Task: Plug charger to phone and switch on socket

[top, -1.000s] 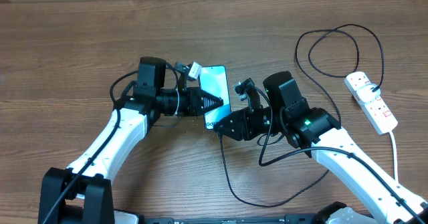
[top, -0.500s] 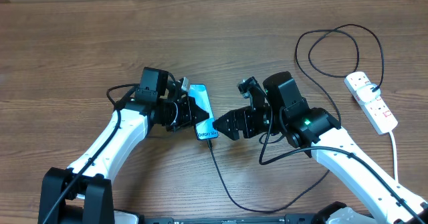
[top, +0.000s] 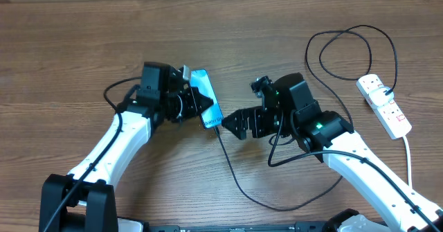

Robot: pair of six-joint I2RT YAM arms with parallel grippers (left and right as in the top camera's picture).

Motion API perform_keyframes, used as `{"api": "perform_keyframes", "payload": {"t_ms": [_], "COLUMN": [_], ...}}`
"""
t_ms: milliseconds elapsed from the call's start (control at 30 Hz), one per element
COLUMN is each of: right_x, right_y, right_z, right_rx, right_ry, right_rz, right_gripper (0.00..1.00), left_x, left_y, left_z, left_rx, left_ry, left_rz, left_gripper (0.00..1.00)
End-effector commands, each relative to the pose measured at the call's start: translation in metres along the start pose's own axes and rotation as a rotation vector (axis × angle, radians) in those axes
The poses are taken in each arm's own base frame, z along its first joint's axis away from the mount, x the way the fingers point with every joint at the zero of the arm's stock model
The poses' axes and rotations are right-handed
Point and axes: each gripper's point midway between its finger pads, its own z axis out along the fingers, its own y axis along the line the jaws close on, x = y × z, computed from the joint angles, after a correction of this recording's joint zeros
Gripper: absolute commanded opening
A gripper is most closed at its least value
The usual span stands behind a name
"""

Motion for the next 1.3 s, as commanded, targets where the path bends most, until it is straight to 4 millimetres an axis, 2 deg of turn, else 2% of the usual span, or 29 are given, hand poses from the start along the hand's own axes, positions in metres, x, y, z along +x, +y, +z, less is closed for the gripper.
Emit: {"api": "perform_keyframes", "payload": {"t_ms": [0, 100, 167, 300, 433, 500, 633, 833, 967, 1033, 1267], "right_x": [-0.026, -0.032, -0.035, -0.030, -0.022, -0.019, -0.013, -0.009, -0.010, -0.009, -0.008], "right_y": [-0.003, -0.014, -0.024, -0.035, -0.044, -0.050, -0.059, -0.064, -0.064, -0.064, -0.065], "right_z": [-0.014, -0.019, -0.024, -0.027, -0.029, -0.029, -0.031, -0.031, -0.031, -0.031, -0.031], "right_rx": [0.009, 0.023, 0.041, 0.068, 0.102, 0.131, 0.184, 0.214, 0.214, 0.214, 0.216], "right_ry": [-0.087, -0.112, -0.120, -0.102, -0.077, -0.072, -0.060, -0.054, -0.054, -0.053, -0.048], "right_rz": [0.075, 0.132, 0.166, 0.204, 0.239, 0.249, 0.267, 0.276, 0.276, 0.276, 0.279], "right_gripper": [1.00, 1.00, 1.00, 1.00, 1.00, 1.00, 1.00, 1.00, 1.00, 1.00, 1.00], "left_x": [-0.032, -0.033, -0.023, -0.004, 0.023, 0.029, 0.037, 0.042, 0.040, 0.039, 0.039], "left_y": [-0.019, -0.027, -0.032, -0.009, -0.007, -0.004, 0.013, 0.021, 0.033, 0.041, 0.045], "left_z": [-0.014, -0.011, 0.003, 0.029, 0.048, 0.056, 0.070, 0.077, 0.079, 0.080, 0.080], "left_rx": [0.023, 0.049, 0.091, 0.046, 0.153, 0.203, 0.198, 0.206, 0.139, 0.091, 0.068], "left_ry": [-0.085, -0.067, 0.021, 0.178, 0.356, 0.396, 0.437, 0.454, 0.443, 0.438, 0.440], "left_rz": [0.036, 0.101, 0.153, 0.142, 0.159, 0.166, 0.139, 0.169, 0.181, 0.186, 0.186], "left_gripper": [0.04, 0.04, 0.04, 0.04, 0.04, 0.04, 0.04, 0.04, 0.05, 0.07, 0.15]}}
